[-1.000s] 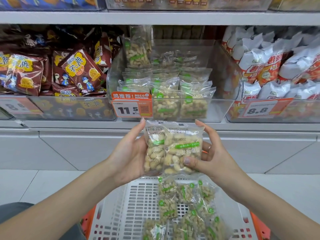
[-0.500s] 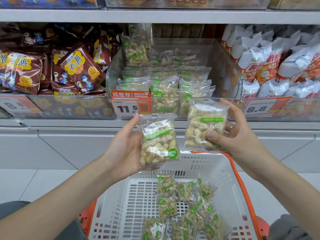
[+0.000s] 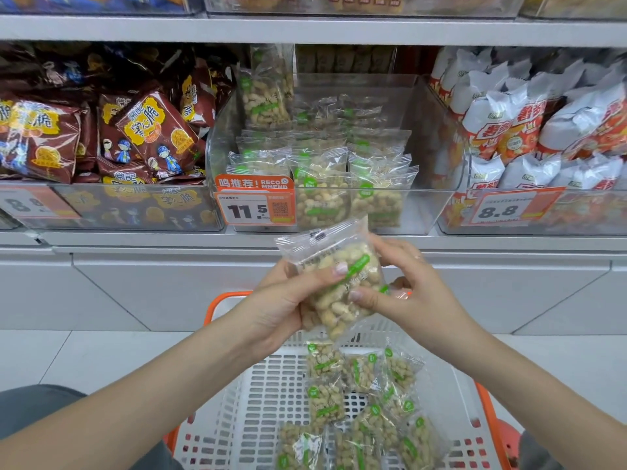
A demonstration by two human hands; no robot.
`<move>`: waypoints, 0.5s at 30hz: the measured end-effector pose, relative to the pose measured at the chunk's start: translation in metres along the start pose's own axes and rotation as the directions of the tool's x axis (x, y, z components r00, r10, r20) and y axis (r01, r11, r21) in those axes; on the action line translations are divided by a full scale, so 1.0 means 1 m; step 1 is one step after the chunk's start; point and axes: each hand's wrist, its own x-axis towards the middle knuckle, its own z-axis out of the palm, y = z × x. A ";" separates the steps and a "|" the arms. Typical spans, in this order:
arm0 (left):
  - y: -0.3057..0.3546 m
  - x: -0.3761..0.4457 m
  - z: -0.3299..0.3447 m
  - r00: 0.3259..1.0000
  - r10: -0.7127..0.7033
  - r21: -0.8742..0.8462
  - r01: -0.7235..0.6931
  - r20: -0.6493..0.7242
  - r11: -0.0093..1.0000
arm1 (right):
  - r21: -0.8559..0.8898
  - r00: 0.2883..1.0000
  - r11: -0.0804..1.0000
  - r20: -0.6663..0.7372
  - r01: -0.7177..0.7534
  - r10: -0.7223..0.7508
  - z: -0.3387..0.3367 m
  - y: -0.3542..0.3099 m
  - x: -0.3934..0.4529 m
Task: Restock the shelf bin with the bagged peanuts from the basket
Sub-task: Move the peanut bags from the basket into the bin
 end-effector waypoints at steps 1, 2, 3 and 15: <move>-0.003 0.002 0.000 0.999 -0.034 -0.031 0.033 -0.038 0.999 | -0.007 1.000 1.000 0.015 -0.011 0.011 0.000 0.000 -0.001; -0.006 0.004 -0.001 0.995 -0.076 -0.089 0.071 -0.064 0.993 | 0.010 0.999 0.999 0.019 -0.039 0.039 0.000 0.001 -0.002; -0.007 0.005 -0.001 0.991 -0.108 -0.160 0.095 -0.076 0.983 | 0.053 0.996 0.994 -0.003 -0.093 0.094 0.001 0.000 -0.004; -0.004 0.012 -0.011 0.999 -0.047 -0.070 0.047 0.008 0.996 | 0.679 0.908 0.629 0.143 -0.379 0.393 0.021 0.005 -0.001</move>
